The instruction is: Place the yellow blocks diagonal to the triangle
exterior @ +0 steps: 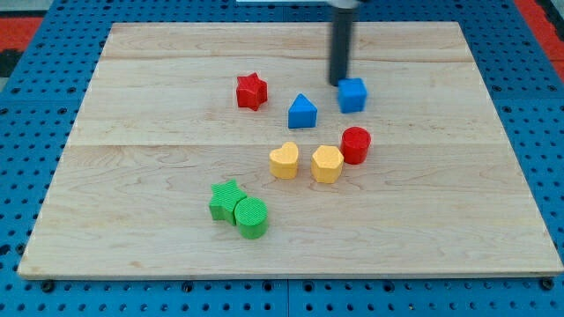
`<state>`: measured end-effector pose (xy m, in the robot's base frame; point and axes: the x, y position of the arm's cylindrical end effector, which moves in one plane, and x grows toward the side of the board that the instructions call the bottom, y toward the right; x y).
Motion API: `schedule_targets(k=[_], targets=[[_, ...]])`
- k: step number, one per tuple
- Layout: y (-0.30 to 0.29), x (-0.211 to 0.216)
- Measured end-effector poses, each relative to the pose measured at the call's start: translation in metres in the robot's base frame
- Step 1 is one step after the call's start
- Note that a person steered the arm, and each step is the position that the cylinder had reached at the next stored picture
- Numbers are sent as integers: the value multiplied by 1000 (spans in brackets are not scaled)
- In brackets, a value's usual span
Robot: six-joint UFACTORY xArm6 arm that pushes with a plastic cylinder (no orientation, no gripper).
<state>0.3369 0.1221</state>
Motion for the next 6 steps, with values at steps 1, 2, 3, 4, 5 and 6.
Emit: schedule_targets(k=[1, 2, 3, 4, 5, 6], targets=[[81, 79], [111, 127], [66, 152], [-38, 154], [-108, 139], [-132, 149]])
